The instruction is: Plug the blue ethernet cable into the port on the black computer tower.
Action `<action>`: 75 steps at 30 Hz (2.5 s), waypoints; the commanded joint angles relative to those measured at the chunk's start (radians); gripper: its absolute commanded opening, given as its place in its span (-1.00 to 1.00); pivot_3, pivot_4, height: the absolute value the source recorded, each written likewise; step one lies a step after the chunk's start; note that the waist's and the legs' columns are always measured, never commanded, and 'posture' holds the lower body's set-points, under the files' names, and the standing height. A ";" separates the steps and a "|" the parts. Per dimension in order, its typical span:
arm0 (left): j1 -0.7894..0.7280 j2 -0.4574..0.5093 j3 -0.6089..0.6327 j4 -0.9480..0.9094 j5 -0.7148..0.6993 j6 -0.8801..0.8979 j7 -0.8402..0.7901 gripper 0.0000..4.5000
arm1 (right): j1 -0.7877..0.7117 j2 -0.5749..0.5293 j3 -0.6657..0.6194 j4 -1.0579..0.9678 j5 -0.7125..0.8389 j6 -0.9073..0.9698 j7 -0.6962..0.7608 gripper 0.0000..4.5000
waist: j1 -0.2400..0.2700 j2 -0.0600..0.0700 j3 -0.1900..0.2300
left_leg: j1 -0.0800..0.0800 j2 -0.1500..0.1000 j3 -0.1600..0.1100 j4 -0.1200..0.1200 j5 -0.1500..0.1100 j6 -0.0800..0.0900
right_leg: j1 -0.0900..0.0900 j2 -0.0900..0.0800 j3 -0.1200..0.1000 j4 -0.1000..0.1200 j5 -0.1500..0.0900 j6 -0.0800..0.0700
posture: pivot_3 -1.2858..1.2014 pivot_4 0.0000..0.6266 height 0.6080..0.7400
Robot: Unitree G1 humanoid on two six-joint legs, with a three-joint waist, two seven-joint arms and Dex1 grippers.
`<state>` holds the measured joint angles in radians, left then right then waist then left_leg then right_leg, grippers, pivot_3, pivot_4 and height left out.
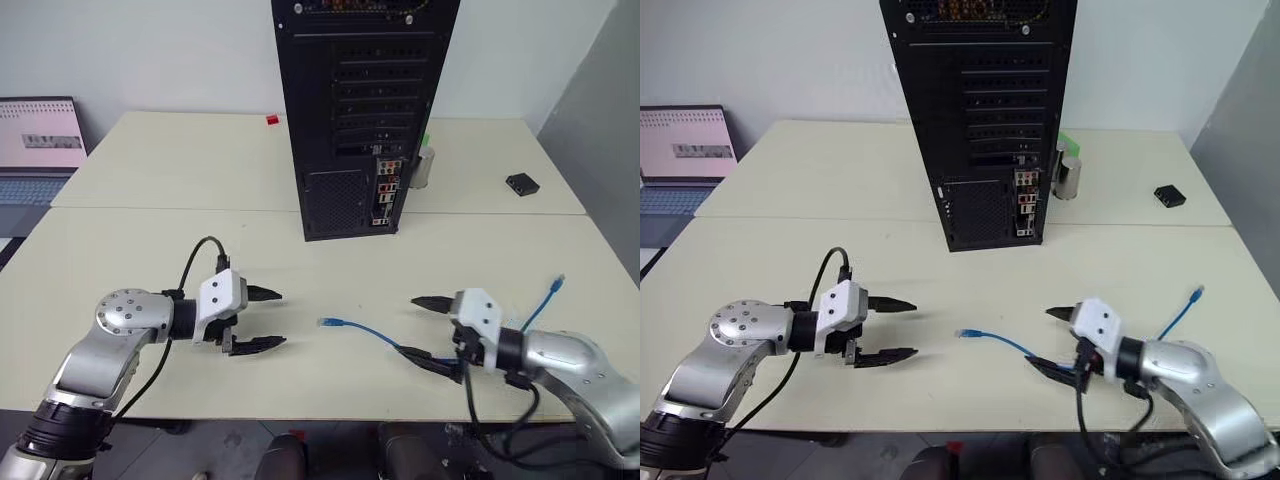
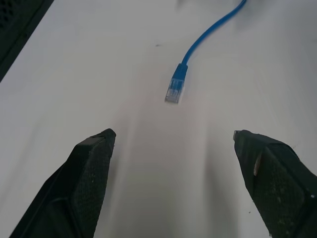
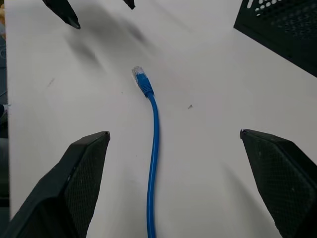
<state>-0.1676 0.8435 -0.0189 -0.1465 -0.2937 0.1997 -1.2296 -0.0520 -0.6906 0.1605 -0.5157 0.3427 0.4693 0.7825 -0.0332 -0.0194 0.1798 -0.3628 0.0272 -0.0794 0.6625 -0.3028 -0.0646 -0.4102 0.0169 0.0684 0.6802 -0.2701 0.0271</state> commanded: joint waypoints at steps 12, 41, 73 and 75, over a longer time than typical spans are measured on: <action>-0.008 0.002 -0.025 -0.019 0.032 -0.033 0.017 0.81 | -0.204 0.196 0.248 0.298 -0.248 -0.142 -0.007 0.76 | 0.001 0.000 0.000 | 0.000 0.000 -0.001 0.000 0.000 0.000 | 0.000 0.000 -0.001 0.000 0.001 -0.002 | 0.03 -0.52 1.00; -0.174 -0.169 -0.159 0.131 0.091 -0.111 0.047 0.81 | -0.243 0.188 0.253 0.156 -0.279 -0.028 0.032 -0.99 | 0.000 0.000 0.000 | 0.000 0.000 -0.002 0.001 0.000 0.000 | 0.000 0.000 -0.002 0.001 0.001 -0.002 | 0.03 -0.52 1.00; -0.252 -0.240 -0.217 0.292 0.133 -0.227 -0.027 -0.88 | -0.274 0.200 0.234 0.138 -0.270 -0.001 0.025 -1.00 | 0.000 0.000 0.000 | -0.001 -0.001 -0.002 0.001 0.000 0.000 | 0.000 0.000 -0.003 0.001 0.001 -0.002 | 0.03 -0.52 1.00; -0.252 -0.241 -0.218 0.293 0.135 -0.228 -0.027 -0.88 | -0.276 0.201 0.233 0.138 -0.270 0.000 0.024 -1.00 | 0.000 0.000 0.000 | -0.001 -0.001 -0.002 0.001 0.000 0.000 | 0.000 0.000 -0.003 0.001 0.001 -0.002 | 0.03 -0.52 1.00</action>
<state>-0.4045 0.6032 -0.2332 0.1533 -0.1684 -0.0140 -1.2576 -0.3052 -0.4969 0.4120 -0.3320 0.0606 0.4708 0.8045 -0.0329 -0.0195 0.1797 -0.3634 0.0266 -0.0818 0.6631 -0.3028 -0.0647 -0.4102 0.0165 0.0657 0.6810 -0.2688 0.0247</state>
